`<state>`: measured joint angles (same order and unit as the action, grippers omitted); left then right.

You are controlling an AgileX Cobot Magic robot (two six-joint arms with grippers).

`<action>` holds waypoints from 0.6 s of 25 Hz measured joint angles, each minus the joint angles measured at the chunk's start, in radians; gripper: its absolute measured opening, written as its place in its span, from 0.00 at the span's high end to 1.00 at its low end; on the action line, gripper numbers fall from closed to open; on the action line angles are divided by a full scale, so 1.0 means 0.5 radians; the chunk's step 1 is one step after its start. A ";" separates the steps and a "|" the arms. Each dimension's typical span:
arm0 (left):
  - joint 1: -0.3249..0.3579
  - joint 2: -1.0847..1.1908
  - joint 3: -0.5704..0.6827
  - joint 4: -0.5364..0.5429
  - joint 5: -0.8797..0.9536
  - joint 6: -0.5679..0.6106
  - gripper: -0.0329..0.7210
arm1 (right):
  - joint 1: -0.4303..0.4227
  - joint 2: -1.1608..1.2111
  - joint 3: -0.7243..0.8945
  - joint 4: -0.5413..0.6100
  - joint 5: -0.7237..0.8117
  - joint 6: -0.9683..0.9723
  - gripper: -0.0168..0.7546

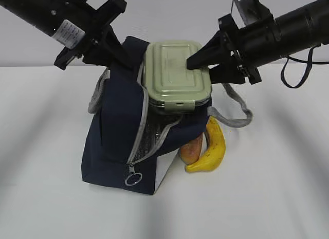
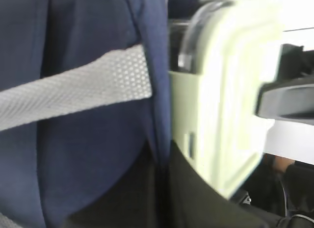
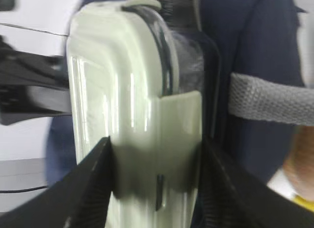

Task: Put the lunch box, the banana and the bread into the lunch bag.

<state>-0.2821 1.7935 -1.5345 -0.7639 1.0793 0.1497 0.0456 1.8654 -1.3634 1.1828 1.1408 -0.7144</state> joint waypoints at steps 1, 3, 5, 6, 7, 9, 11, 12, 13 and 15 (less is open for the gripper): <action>0.000 0.000 0.000 -0.002 0.000 0.000 0.96 | 0.000 0.000 0.000 -0.056 -0.024 0.040 0.51; 0.000 0.000 0.000 -0.004 -0.002 0.000 0.96 | 0.000 0.000 0.000 -0.161 -0.056 0.114 0.51; 0.000 0.000 0.000 -0.003 -0.004 0.000 0.96 | 0.014 0.000 0.000 -0.213 -0.085 0.167 0.51; 0.000 0.000 0.000 -0.004 -0.004 0.000 0.96 | 0.032 0.000 0.000 -0.223 -0.100 0.186 0.51; 0.000 0.000 0.000 -0.004 -0.006 0.000 0.96 | 0.057 0.000 0.000 -0.223 -0.117 0.195 0.51; 0.000 0.000 0.000 -0.004 -0.008 0.000 0.96 | 0.128 0.000 0.000 -0.223 -0.164 0.207 0.51; 0.000 0.000 0.000 -0.004 -0.009 0.000 0.96 | 0.214 0.004 0.000 -0.236 -0.205 0.216 0.51; 0.000 0.000 0.000 0.000 -0.012 0.000 0.96 | 0.259 0.014 0.000 -0.236 -0.234 0.219 0.51; 0.000 0.000 0.000 0.000 -0.014 0.000 0.96 | 0.300 0.029 0.000 -0.236 -0.264 0.220 0.51; 0.000 0.000 0.000 0.005 -0.016 0.000 0.96 | 0.362 0.064 0.000 -0.223 -0.333 0.224 0.51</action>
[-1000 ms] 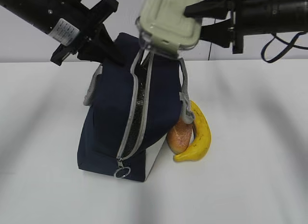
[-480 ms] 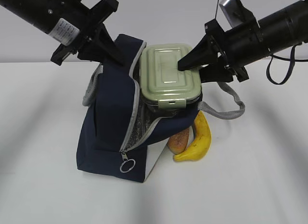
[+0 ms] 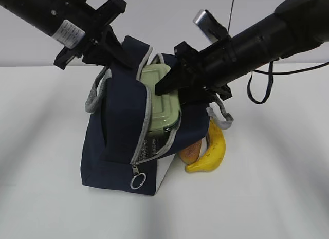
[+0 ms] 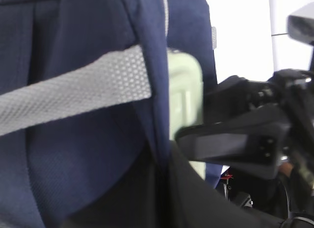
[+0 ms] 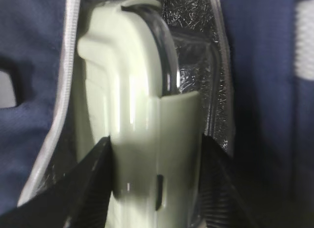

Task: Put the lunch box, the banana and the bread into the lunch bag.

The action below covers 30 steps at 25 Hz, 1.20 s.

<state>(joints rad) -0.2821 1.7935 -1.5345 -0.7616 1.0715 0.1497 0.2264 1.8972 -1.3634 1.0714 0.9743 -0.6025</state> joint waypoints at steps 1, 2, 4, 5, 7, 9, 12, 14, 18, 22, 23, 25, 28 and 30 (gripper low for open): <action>0.000 0.000 0.000 0.005 0.000 0.000 0.96 | 0.021 0.025 0.000 0.017 -0.028 0.000 0.51; 0.000 0.000 0.000 0.011 -0.001 0.000 0.96 | 0.037 0.052 0.000 0.049 -0.050 0.000 0.51; 0.000 0.000 0.000 0.031 -0.003 0.000 0.96 | 0.054 0.109 0.000 0.115 -0.092 0.000 0.51; 0.000 0.000 0.000 0.046 -0.003 0.000 0.96 | 0.056 0.139 0.000 0.149 -0.109 0.000 0.51; 0.000 0.000 0.000 0.065 0.000 0.000 0.96 | 0.059 0.196 0.000 0.209 -0.143 0.000 0.51; 0.000 0.000 0.000 0.079 0.006 0.000 0.96 | 0.059 0.263 -0.008 0.269 -0.168 -0.005 0.51; 0.000 0.000 0.000 0.086 0.010 0.000 0.96 | 0.068 0.358 -0.049 0.327 -0.202 -0.022 0.51; 0.000 0.000 0.000 0.092 0.010 0.000 0.96 | 0.082 0.414 -0.093 0.356 -0.220 -0.025 0.51; 0.000 0.001 0.000 0.101 0.014 0.000 0.96 | 0.125 0.505 -0.158 0.385 -0.241 -0.030 0.51; 0.000 0.001 0.000 0.101 0.014 0.000 0.96 | 0.153 0.558 -0.177 0.393 -0.276 -0.034 0.51; 0.000 0.001 0.000 0.101 0.015 0.000 0.96 | 0.158 0.570 -0.179 0.393 -0.285 -0.034 0.51; 0.000 0.001 0.000 0.101 0.015 0.000 0.96 | 0.168 0.579 -0.186 0.393 -0.297 -0.035 0.51; 0.000 0.004 0.000 0.101 0.016 0.000 0.96 | 0.179 0.582 -0.194 0.368 -0.308 -0.035 0.51; 0.000 0.004 0.000 0.101 0.016 0.000 0.96 | 0.179 0.582 -0.197 0.349 -0.313 -0.035 0.49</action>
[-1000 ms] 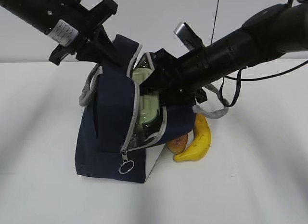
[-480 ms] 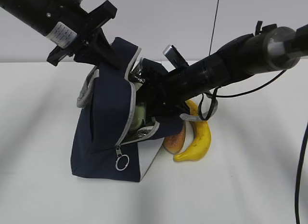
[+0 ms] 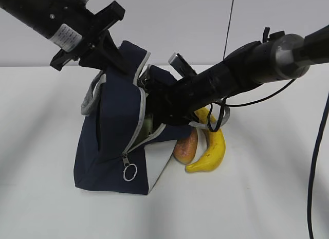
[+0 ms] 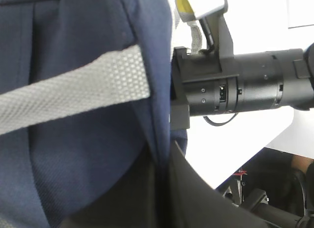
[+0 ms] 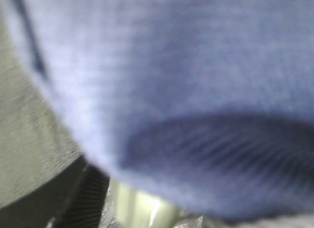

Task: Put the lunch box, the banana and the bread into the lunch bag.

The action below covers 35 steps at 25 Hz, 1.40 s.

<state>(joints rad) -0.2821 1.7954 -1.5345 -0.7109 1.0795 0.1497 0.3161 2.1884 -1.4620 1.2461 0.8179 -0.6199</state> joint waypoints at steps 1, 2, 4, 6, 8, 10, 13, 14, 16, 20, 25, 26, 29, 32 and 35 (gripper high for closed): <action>0.000 0.000 0.000 0.000 0.000 0.000 0.96 | 0.003 0.000 0.000 -0.005 0.000 0.000 0.48; 0.000 0.000 0.000 0.000 0.000 0.000 0.96 | 0.003 0.000 0.000 -0.011 0.000 0.000 0.46; 0.000 0.000 0.000 0.000 0.000 0.000 0.96 | 0.003 0.000 0.000 -0.013 0.008 -0.003 0.43; 0.000 0.002 0.000 0.009 0.000 0.000 0.96 | 0.003 0.000 0.000 -0.013 0.022 -0.017 0.41; 0.000 0.002 0.000 0.013 0.005 0.000 0.96 | 0.003 0.000 -0.004 -0.013 0.042 -0.026 0.40; 0.000 0.002 0.000 0.018 0.007 0.000 0.96 | -0.001 0.000 -0.009 -0.015 0.077 -0.042 0.40; 0.000 0.002 0.000 0.050 0.024 0.000 0.96 | -0.014 0.001 -0.051 -0.051 0.213 -0.090 0.39; 0.000 0.002 0.000 0.065 0.037 0.000 0.96 | -0.016 0.001 -0.059 -0.060 0.267 -0.096 0.39; 0.000 0.002 0.000 0.105 0.059 0.000 0.96 | -0.019 -0.037 -0.064 -0.074 0.343 -0.099 0.39; 0.000 0.002 0.000 0.234 0.114 0.000 0.96 | -0.019 -0.249 -0.064 -0.192 0.399 -0.100 0.39; 0.000 0.002 0.000 0.389 0.159 0.004 0.96 | -0.020 -0.531 -0.064 -0.443 0.399 -0.048 0.38; 0.000 0.002 0.000 0.403 0.161 0.004 0.96 | -0.020 -0.580 -0.064 -0.488 0.400 -0.033 0.38; 0.000 0.002 0.000 0.426 0.161 0.005 0.96 | -0.020 -0.718 -0.064 -0.668 0.403 0.093 0.38; 0.000 0.002 0.000 0.450 0.165 0.005 0.96 | -0.020 -0.850 -0.064 -1.032 0.399 0.435 0.38; 0.000 0.002 0.000 0.460 0.165 0.005 0.96 | -0.020 -0.962 -0.003 -1.486 0.379 0.805 0.38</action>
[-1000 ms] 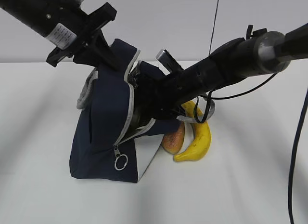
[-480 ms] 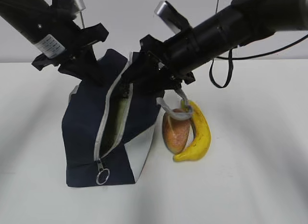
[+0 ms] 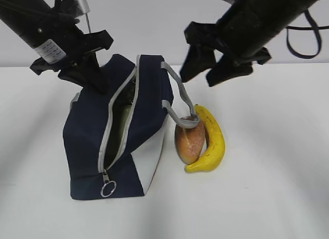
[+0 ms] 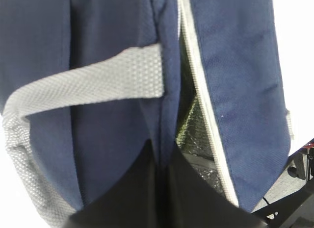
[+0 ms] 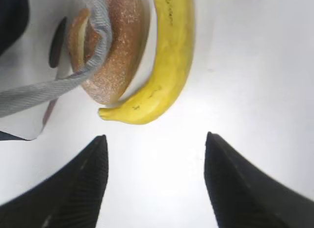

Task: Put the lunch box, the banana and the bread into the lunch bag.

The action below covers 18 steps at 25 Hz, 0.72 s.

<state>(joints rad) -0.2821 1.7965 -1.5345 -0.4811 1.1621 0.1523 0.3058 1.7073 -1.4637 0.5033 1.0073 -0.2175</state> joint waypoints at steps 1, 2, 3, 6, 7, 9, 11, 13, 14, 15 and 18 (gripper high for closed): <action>0.000 0.000 0.000 0.000 0.000 0.000 0.96 | 0.000 -0.023 0.037 -0.162 -0.010 0.126 0.38; 0.000 0.000 0.000 0.000 0.000 0.000 0.96 | -0.004 -0.042 0.073 -0.317 -0.013 0.248 0.38; 0.000 0.000 0.000 0.002 0.000 0.000 0.96 | -0.003 -0.051 0.119 -0.452 -0.013 0.364 0.38; 0.000 0.000 0.000 0.004 0.002 0.000 0.96 | -0.003 -0.064 0.259 -0.716 -0.026 0.568 0.38; 0.000 0.000 0.000 0.004 0.002 0.000 0.96 | -0.003 -0.064 0.303 -0.751 -0.046 0.592 0.38; 0.000 0.000 0.000 0.004 0.002 0.000 0.96 | -0.003 -0.064 0.368 -0.790 -0.107 0.619 0.38; 0.000 0.000 0.000 0.004 0.002 0.000 0.96 | -0.003 -0.064 0.404 -0.798 -0.175 0.629 0.38; 0.000 0.000 -0.001 0.005 0.002 0.000 0.96 | -0.003 -0.042 0.404 -0.801 -0.243 0.629 0.38; 0.000 0.000 -0.001 0.005 0.002 0.000 0.96 | -0.003 -0.023 0.404 -0.801 -0.273 0.629 0.38; 0.000 0.000 -0.001 0.005 0.002 0.000 0.96 | -0.003 0.008 0.404 -0.801 -0.292 0.629 0.38; 0.000 0.000 -0.001 0.005 0.002 0.000 0.96 | -0.003 0.124 0.404 -0.801 -0.315 0.622 0.36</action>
<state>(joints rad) -0.2821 1.7965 -1.5352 -0.4784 1.1630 0.1523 0.3042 1.7692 -1.2617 0.1027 0.8499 0.0933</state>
